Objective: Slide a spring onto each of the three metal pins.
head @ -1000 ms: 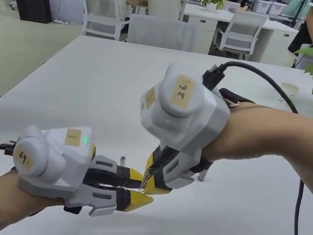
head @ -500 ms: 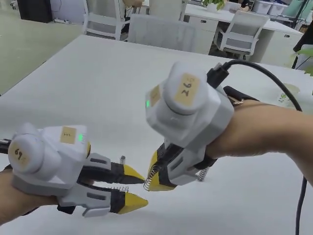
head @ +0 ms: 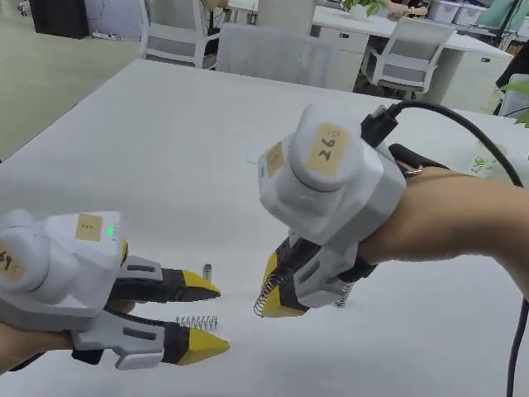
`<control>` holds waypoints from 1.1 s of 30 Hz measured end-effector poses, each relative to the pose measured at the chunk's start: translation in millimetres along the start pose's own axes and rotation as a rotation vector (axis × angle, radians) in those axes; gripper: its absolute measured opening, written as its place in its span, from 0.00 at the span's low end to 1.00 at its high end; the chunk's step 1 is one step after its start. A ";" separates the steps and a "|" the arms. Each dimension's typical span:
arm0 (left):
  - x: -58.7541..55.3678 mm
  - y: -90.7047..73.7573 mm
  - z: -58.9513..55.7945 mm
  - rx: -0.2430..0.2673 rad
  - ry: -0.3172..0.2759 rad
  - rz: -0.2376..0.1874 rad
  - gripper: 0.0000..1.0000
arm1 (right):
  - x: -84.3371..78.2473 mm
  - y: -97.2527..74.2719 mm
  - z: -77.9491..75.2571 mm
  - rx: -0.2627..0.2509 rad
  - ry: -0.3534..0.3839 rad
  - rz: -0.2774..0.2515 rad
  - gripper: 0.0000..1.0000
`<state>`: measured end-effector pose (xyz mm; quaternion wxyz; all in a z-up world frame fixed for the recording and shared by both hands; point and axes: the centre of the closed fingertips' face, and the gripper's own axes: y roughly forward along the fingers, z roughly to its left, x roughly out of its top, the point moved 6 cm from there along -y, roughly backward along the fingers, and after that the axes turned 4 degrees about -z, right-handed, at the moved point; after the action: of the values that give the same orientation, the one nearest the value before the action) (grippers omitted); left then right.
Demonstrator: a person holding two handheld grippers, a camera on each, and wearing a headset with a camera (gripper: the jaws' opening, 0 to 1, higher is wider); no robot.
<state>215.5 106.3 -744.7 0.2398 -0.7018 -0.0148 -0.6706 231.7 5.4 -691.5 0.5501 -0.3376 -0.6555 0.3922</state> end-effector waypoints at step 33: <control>-29.4 -27.8 11.2 0.155 -0.088 0.009 0.45 | -31.3 -13.9 -33.1 -0.062 0.077 0.031 0.09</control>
<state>213.6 143.7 -763.6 0.2955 -0.7100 -0.0742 -0.6349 269.4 -23.7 -690.5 0.5579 -0.3796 -0.6403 0.3670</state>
